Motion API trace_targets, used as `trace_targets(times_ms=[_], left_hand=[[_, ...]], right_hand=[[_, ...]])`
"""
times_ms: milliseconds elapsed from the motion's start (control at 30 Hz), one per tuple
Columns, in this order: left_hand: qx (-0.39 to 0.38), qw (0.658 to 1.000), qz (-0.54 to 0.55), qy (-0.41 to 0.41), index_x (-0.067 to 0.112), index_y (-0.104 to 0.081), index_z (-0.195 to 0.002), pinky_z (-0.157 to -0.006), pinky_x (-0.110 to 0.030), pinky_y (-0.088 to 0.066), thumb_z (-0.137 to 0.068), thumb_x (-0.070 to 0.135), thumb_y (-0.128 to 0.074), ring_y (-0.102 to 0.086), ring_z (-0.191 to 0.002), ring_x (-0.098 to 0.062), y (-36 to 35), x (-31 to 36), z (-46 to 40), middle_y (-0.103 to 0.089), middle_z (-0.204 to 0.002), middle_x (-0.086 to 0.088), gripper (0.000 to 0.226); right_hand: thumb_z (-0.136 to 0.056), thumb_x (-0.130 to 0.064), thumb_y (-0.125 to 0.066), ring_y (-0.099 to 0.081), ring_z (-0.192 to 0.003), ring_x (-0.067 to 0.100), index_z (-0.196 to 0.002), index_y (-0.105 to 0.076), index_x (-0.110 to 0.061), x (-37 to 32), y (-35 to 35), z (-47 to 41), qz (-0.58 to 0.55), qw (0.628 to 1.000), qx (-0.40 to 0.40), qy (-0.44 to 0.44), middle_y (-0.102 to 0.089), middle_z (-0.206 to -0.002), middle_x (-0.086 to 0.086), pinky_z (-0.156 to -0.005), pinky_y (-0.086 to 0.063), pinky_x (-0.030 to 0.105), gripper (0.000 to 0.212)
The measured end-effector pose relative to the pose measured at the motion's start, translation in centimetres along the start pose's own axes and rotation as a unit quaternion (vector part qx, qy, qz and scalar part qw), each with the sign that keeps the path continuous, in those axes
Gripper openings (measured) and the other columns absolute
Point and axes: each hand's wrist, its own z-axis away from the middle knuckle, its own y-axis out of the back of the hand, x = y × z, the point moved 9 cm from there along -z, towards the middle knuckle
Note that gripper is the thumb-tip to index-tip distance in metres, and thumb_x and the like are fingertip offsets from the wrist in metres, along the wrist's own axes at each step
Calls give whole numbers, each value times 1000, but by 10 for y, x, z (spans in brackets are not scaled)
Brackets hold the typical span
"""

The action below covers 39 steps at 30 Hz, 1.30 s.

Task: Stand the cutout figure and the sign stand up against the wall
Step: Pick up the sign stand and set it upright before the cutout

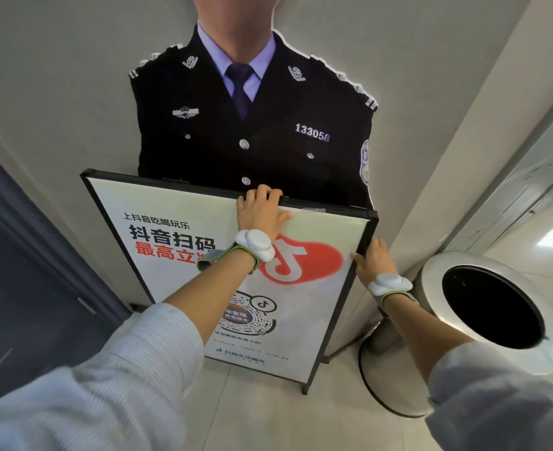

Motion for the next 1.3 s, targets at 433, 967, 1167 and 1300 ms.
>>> trace_targets(times_ms=[433,967,1167,1300], left_hand=[[15,1000,-10,-4,19,-48,-130,-101,-44,-33,-91,45,-53,-44,-120,-28,-7,1,-18,-45,-130,-9,48],[12,999,47,-17,17,-51,-126,-109,-49,-31,-88,41,-59,-42,-121,-30,-13,-2,-32,-43,-129,-11,46],[4,998,65,-21,16,-51,-126,-108,-48,-32,-87,41,-60,-42,-118,-31,-14,-2,-36,-44,-127,-12,47],[8,998,62,-23,16,-52,-126,-107,-47,-34,-87,41,-60,-42,-118,-31,-12,-2,-34,-44,-127,-12,47]], right_hand=[[-92,-26,-53,-58,-98,44,-112,-47,0,1,4,-20,65,997,29,-3,-54,-120,22,-74,-45,42,34],[-92,-30,-52,-60,-97,42,-114,-47,-3,0,2,-23,83,996,36,-11,-56,-119,18,-72,-45,41,35],[-90,-35,-54,-60,-95,41,-115,-46,-3,0,-2,-21,68,997,37,1,-56,-118,18,-73,-49,43,41],[-91,-31,-55,-59,-99,43,-115,-46,1,1,-3,-21,29,999,39,-8,-57,-118,23,-78,-47,45,42]])
